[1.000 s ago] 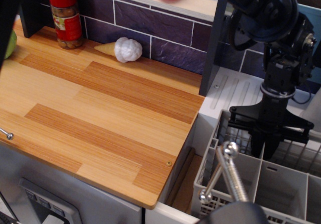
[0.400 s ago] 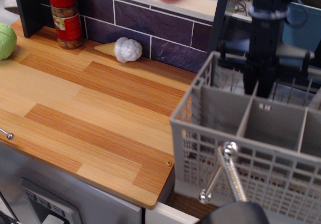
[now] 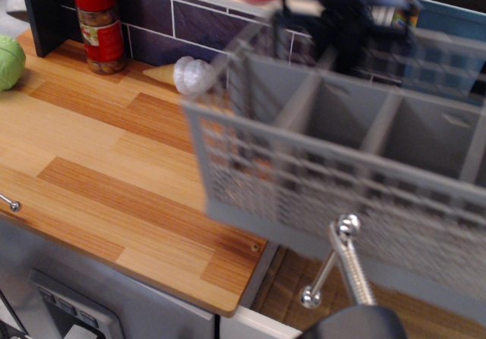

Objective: Move drying rack out of sink

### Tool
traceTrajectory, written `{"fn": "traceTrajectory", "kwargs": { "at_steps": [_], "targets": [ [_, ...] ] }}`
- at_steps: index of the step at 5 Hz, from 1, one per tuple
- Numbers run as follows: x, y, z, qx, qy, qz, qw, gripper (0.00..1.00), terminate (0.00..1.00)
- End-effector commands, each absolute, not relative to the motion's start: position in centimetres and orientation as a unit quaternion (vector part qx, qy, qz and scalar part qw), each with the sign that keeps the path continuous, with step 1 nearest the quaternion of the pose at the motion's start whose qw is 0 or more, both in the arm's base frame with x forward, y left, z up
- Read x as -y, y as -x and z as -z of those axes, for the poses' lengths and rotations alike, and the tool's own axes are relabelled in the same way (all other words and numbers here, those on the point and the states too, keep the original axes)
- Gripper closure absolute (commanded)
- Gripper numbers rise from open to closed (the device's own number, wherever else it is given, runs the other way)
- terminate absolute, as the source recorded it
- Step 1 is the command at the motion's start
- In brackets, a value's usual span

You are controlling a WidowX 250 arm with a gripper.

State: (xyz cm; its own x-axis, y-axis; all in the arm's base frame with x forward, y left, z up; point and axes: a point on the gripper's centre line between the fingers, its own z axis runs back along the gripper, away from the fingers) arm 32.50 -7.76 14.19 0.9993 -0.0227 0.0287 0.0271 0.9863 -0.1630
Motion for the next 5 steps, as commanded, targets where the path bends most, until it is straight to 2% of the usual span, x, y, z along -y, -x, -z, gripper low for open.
{"fn": "traceTrajectory", "kwargs": {
  "at_steps": [1, 2, 3, 4, 5],
  "targets": [
    [0.6, -32.8, -15.0, 0.043, 0.026, 0.021, 0.999, 1.0, 0.0],
    [-3.8, -33.1, -14.1, 0.012, 0.002, 0.028, 1.0, 1.0, 0.0],
    [-7.6, -33.3, -13.9, -0.003, 0.011, 0.019, 1.0, 1.0, 0.0],
    [-8.8, -32.9, -13.0, -0.013, 0.007, 0.02, 1.0, 1.0, 0.0],
    [-9.5, -33.0, -12.9, -0.005, 0.006, -0.004, 1.0, 1.0, 1.0]
  ]
}}
